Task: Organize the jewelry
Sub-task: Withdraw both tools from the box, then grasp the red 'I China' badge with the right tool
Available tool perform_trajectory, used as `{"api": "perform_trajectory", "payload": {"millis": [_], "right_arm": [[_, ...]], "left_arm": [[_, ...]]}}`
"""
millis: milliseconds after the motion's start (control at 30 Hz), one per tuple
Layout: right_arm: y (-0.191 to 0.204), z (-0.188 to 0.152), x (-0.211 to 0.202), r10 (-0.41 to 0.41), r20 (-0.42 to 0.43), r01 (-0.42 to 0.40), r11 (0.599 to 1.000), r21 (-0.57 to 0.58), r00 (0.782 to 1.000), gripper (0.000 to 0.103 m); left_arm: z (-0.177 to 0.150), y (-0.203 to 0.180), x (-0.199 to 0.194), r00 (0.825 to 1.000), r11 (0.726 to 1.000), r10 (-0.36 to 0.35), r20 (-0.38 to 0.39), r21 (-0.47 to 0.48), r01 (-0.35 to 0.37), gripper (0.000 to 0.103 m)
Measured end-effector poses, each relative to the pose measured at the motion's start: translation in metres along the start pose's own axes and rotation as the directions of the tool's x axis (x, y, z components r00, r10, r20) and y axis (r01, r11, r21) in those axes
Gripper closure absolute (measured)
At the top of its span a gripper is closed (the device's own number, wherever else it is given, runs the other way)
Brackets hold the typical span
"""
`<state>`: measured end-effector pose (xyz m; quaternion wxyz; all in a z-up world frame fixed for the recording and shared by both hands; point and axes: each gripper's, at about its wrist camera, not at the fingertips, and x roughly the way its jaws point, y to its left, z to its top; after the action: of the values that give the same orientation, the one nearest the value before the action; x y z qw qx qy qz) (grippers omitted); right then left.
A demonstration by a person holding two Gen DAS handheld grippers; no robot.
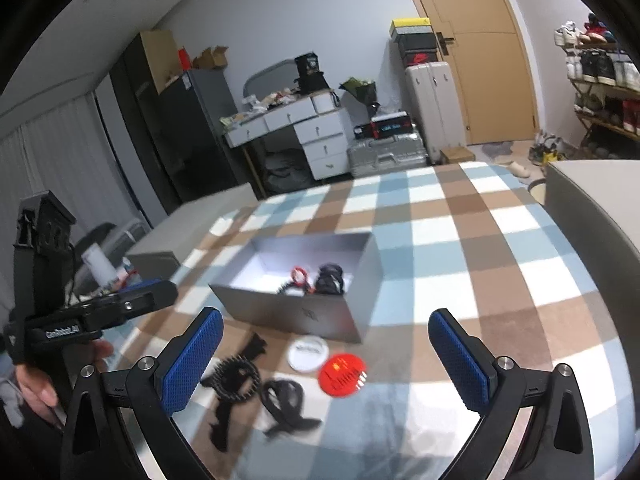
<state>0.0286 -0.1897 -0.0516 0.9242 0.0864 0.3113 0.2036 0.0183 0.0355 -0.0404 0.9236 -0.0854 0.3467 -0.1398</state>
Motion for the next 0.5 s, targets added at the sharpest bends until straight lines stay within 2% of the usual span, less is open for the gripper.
{"api": "perform_trajectory", "payload": {"millis": [133,333,500], "right_arm": [[-0.007,-0.015,0.010,-0.008,-0.087,0.009,1.000,0.007,0.996,0.000],[-0.020,-0.029,0.029,-0.021,-0.185,0.030,0.999,0.046,0.983,0.000],[-0.022,-0.030,0.044,-0.086,-0.231,0.088,0.996,-0.005,0.969,0.001]], "left_arm": [[-0.013,0.002,0.000,1.000,1.000,0.020,-0.011,0.005,-0.020,0.003],[-0.034,0.007,0.007,0.996,0.998,0.058,-0.070,0.008,-0.058,0.003],[-0.045,0.015,0.009,0.992,0.997,0.072,-0.102,0.011,-0.071,0.003]]}}
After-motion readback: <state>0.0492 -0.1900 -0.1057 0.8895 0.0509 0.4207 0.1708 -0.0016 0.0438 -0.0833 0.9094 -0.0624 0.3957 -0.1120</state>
